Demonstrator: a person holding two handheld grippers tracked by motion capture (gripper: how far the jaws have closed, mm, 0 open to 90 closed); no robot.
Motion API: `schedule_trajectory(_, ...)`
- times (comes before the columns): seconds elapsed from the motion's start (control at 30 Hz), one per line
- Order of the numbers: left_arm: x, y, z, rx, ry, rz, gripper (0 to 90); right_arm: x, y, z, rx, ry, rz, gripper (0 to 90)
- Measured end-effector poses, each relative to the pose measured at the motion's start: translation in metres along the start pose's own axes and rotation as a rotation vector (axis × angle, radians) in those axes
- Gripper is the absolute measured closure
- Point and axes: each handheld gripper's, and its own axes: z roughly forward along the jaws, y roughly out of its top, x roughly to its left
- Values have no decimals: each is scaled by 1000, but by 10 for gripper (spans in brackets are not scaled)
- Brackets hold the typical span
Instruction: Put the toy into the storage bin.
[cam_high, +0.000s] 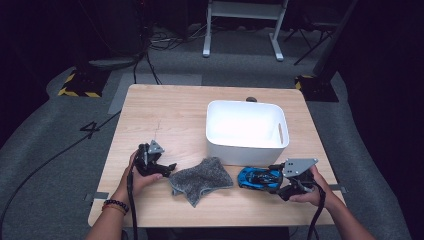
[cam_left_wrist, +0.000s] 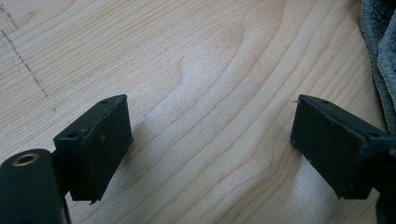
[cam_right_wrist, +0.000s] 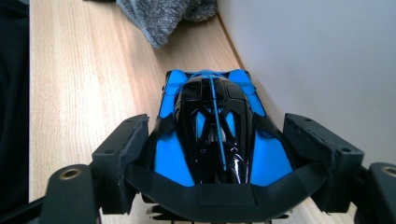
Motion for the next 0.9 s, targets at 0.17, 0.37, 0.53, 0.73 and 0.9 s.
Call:
schedule_trajectory(0.17, 0, 0, 0, 0, 0, 0, 128, -3, 2, 1, -4, 6, 17, 250)
schedule_trajectory(0.37, 0, 0, 0, 0, 0, 0, 128, 0, 12, -4, -16, 11, 9, 250)
schedule_trajectory(0.53, 0, 0, 0, 0, 0, 0, 127, 0, 20, -8, -32, 12, 11, 250)
schedule_trajectory(0.73, 0, 0, 0, 0, 0, 0, 127, 5, 38, -22, -51, 29, -14, 250)
schedule_trajectory(0.9, 0, 0, 0, 0, 0, 0, 127, 8, 55, -33, -65, 45, -44, 250)
